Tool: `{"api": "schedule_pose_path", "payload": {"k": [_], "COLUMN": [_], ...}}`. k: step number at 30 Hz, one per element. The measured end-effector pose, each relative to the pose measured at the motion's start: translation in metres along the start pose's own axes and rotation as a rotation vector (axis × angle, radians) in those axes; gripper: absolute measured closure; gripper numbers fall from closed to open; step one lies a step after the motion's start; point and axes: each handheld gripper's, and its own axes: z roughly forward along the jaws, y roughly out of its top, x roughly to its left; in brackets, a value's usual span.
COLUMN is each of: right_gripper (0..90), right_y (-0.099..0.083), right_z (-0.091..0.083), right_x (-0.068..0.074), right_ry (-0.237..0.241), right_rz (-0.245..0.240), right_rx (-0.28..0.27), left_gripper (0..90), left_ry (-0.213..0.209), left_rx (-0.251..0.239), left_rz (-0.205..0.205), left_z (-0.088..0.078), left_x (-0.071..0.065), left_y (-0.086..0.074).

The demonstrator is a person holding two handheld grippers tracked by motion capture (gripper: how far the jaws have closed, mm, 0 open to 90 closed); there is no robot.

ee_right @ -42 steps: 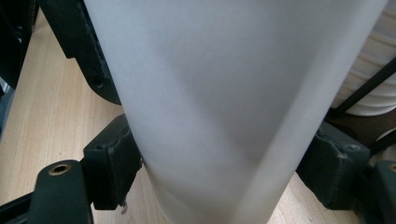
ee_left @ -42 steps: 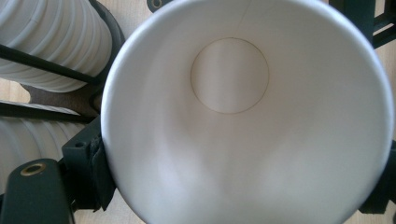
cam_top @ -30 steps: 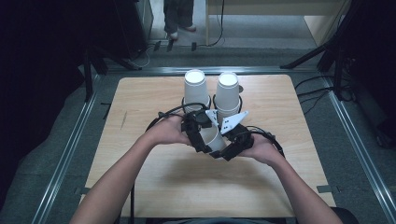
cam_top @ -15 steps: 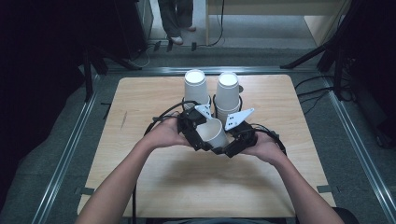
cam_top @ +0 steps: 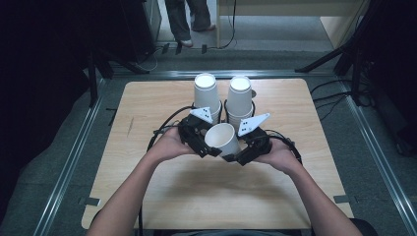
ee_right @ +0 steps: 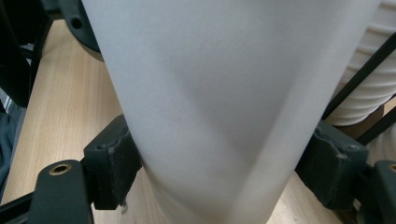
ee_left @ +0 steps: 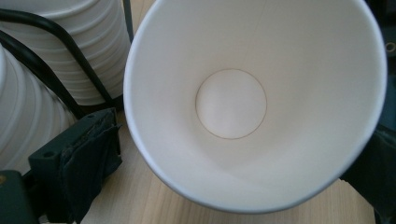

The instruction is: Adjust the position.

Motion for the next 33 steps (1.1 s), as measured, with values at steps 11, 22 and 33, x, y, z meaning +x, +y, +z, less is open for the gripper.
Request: {"api": "schedule_pose_path", "payload": {"k": [11, 22, 33], "right_gripper": [21.3, 21.1, 17.4], "right_y": [-0.001, -0.003, -0.004], "right_z": [0.003, 0.005, 0.004], "right_x": [-0.002, -0.002, -0.004], "right_ry": [0.021, 0.038, 0.065], "right_rz": [0.040, 0.039, 0.065], "right_rx": [-0.018, -0.031, -0.032], "left_gripper": [0.0, 8.7, 13.0], "left_ry": [-0.026, 0.020, 0.028], "left_rx": [-0.177, -0.180, -0.173], "left_rz": [-0.092, -0.070, -0.105], "left_z": [0.007, 0.016, 0.011], "left_x": [-0.004, -0.010, -0.011], "left_y": [-0.010, -0.007, -0.005]}}
